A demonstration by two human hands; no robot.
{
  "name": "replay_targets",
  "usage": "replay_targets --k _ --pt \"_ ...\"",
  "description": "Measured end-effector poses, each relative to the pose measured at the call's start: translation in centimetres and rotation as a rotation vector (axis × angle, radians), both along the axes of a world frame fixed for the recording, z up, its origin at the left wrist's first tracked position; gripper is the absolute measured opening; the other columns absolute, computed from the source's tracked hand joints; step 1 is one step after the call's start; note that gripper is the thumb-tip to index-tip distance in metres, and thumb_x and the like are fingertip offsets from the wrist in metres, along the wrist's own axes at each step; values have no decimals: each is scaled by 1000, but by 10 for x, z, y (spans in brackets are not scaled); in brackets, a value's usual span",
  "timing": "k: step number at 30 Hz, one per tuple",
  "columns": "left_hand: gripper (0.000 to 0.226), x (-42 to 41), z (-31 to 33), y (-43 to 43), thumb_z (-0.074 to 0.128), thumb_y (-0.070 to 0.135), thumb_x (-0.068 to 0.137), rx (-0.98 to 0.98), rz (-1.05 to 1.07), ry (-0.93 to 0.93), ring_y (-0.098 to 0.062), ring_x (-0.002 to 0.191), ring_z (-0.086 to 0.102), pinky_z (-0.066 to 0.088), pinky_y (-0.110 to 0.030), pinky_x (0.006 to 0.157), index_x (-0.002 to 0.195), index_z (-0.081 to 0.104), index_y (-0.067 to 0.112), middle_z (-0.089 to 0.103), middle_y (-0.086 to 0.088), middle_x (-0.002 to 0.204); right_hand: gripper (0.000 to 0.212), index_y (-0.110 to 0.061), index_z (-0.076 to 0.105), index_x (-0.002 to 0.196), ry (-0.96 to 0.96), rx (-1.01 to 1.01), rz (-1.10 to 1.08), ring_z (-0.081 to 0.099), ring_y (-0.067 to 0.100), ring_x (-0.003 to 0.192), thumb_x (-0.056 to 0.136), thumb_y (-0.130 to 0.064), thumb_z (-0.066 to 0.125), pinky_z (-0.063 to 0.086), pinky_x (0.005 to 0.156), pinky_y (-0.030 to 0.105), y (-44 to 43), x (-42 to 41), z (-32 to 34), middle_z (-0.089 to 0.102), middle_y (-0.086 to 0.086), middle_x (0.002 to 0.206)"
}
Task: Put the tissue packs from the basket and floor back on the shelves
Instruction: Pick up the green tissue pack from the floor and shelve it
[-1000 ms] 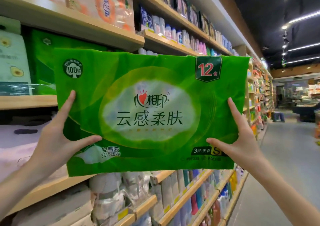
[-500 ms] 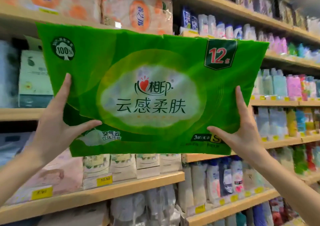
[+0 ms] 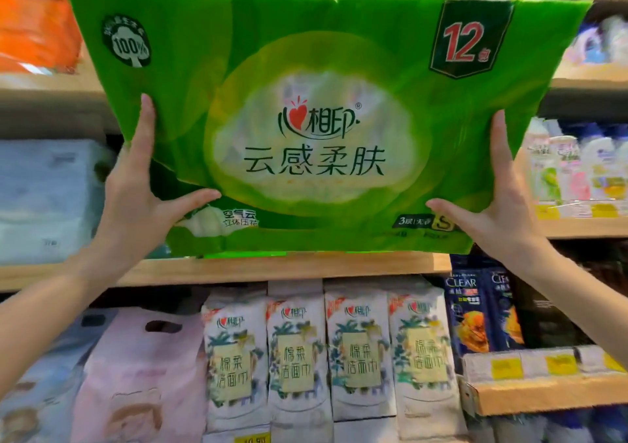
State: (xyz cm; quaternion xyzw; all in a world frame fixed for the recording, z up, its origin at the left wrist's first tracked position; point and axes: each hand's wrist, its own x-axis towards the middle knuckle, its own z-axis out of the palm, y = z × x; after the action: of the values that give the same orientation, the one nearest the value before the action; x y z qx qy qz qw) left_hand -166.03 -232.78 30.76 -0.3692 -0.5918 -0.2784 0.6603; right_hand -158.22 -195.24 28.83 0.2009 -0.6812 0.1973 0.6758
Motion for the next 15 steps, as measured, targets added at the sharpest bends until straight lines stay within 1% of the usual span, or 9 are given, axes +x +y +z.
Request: replay_targets --k 1,2,3,5,6,8,11,14,15 --pt "109 -7 6 1 75 35 62 6 -2 13 -8 140 24 22 -26 115 134 -4 59 16 26 143 107 -42 -10 141 22 6 5 23 12 128 70 -46 70 19 109 36 1 -8 6 27 17 146" --pt "110 -14 12 2 75 35 63 14 0 28 -3 139 24 21 -23 115 136 -4 55 17 25 143 104 -42 -9 141 48 16 5 24 15 130 70 -51 67 20 109 39 2 -16 13 27 16 146" --pt "110 -21 18 3 75 36 63 22 13 46 2 137 23 20 -17 114 139 -4 49 18 23 143 104 -38 -7 141 69 22 1 23 21 134 69 -51 66 19 111 43 4 -24 19 25 16 147" --pt "111 -35 27 7 75 36 64 41 55 75 7 132 25 18 -6 108 143 -2 35 25 13 143 107 -28 -4 144 86 6 -21 21 31 136 70 -37 73 17 111 50 6 -37 27 23 23 146" --pt "111 -42 30 9 75 36 64 52 58 81 9 130 26 18 -4 107 144 -2 31 27 8 141 108 -23 -2 144 100 -6 -38 23 30 134 69 -30 75 17 110 47 7 -43 30 24 27 143" --pt "111 -53 36 13 75 36 65 57 45 93 16 129 20 18 -6 108 144 -1 27 28 3 141 107 -20 -1 143 132 6 -58 23 25 129 68 -29 75 17 106 40 10 -54 37 24 30 142" --pt "111 -69 41 16 74 35 67 44 93 131 19 130 15 16 -8 110 146 1 10 28 -3 141 106 -22 -3 142 118 25 -40 19 23 135 71 -32 74 16 110 46 16 -72 43 20 27 146" --pt "110 -78 41 17 73 35 67 43 140 134 19 131 13 15 -7 110 146 1 7 27 -7 143 109 -20 -3 144 79 7 -31 19 35 136 69 -24 76 15 112 53 17 -88 45 21 29 145" --pt "110 -80 39 17 73 34 67 45 148 125 19 131 12 15 -7 110 146 1 8 27 -8 144 109 -22 -3 144 64 1 -33 20 35 135 69 -23 76 15 112 48 17 -92 43 21 30 144"
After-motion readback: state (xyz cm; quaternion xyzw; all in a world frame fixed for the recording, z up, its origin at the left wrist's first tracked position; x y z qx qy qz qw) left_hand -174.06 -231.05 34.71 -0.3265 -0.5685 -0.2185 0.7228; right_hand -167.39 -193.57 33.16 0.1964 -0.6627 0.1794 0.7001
